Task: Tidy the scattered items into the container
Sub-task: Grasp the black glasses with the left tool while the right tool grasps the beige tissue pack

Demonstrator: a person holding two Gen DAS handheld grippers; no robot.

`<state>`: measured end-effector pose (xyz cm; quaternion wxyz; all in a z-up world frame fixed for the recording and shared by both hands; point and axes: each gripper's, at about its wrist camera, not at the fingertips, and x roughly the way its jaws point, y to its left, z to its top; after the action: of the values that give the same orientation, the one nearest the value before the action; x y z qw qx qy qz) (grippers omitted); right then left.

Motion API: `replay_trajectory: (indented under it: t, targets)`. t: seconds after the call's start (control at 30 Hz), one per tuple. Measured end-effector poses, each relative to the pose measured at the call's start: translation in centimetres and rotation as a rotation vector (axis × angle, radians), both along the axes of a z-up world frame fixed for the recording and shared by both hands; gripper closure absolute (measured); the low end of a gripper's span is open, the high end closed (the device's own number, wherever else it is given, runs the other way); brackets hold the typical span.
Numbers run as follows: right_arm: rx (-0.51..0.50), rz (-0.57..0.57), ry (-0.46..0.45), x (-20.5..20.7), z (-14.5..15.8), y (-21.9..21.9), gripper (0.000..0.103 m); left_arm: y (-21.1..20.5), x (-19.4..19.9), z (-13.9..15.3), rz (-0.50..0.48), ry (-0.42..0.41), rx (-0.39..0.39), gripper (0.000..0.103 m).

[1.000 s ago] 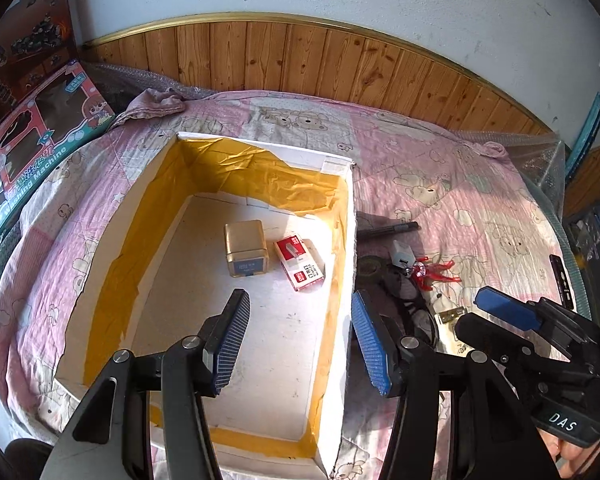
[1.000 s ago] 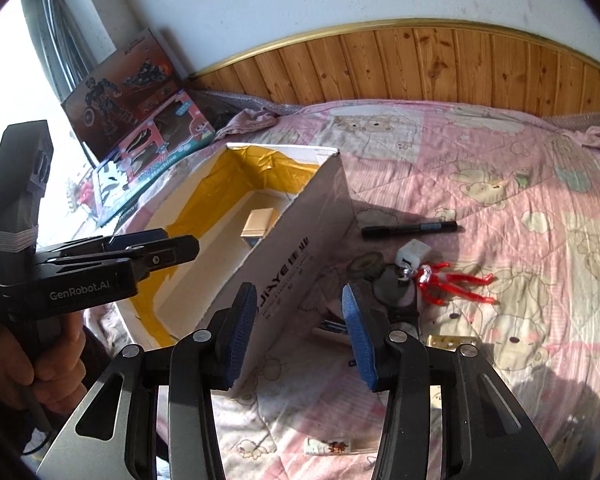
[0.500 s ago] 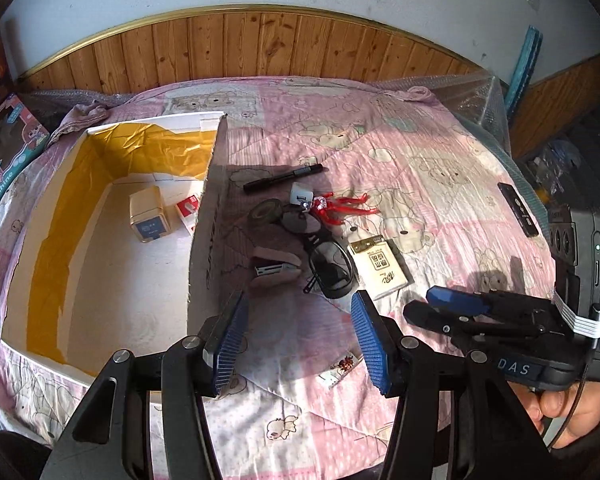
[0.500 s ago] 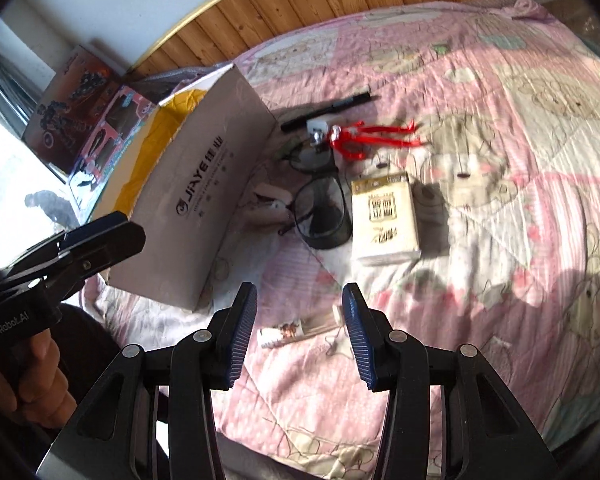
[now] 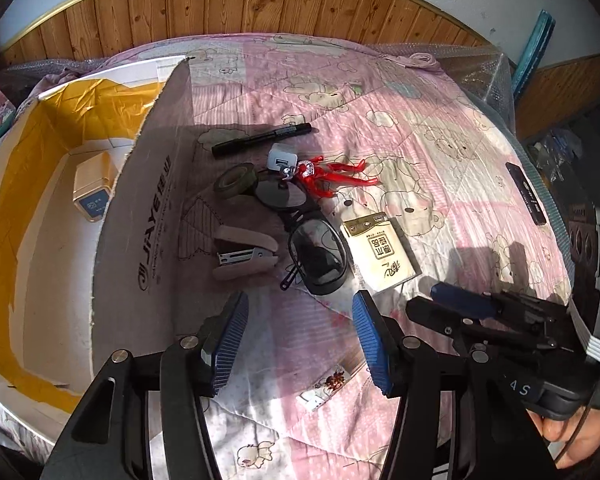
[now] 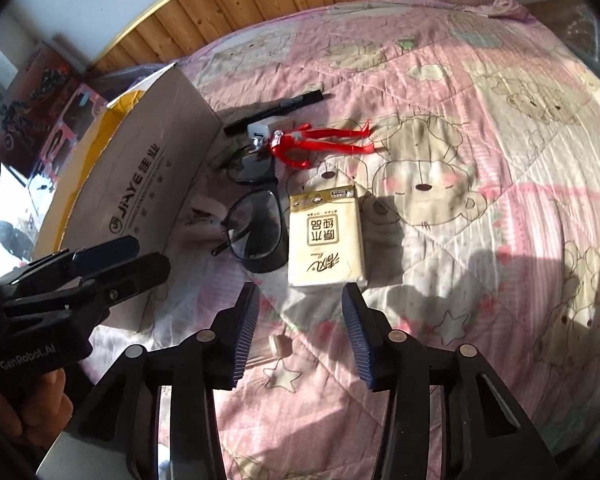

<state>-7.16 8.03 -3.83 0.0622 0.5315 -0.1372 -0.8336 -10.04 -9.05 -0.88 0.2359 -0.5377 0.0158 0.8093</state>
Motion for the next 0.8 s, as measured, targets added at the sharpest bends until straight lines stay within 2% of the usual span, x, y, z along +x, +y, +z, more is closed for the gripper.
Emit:
replay_trajectory:
  t: [0.1,0.17,0.33,0.5,0.6,0.67,0.7,0.8]
  targets:
    - [0.1,0.046,-0.012,-1.6,-0.8,-0.5,0.052,0.8,-1.6,-1.4,0.045,-0.042,0.017,0.046]
    - [0.116,0.074,-0.033,-2.3,-1.7,-0.8,0.052,0.8,-2.8,-1.8,0.08,-0.057,0.055,0.046]
    - [0.08,0.103,-0.054,-3.4,-3.4,-1.2,0.046,2.0,-6.1,-3.4,0.13,-0.107,0.098,0.046]
    - [0.027,0.068,-0.045,-4.0,-4.4,-0.3,0.045,4.0,-8.8,-6.6,0.148,-0.151,0.052,0.046]
    - [-0.012,0.03,-0.058,-3.8,-4.5,0.9,0.046,4.8,-9.7,-7.9,0.157,-0.138,0.014,0.046]
    - [-0.011,0.013,-0.058,-3.7,-4.4,1.4,0.048,5.0,-9.9,-7.8,0.161,-0.122,0.013,0.047]
    - [-0.008,0.006,-0.055,-3.6,-4.3,1.6,0.048,4.9,-10.0,-7.8,0.165,-0.121,0.009,0.056]
    - [-0.001,-0.003,-0.042,-3.6,-4.1,1.7,0.048,4.0,-10.1,-7.9,0.167,-0.131,0.033,0.061]
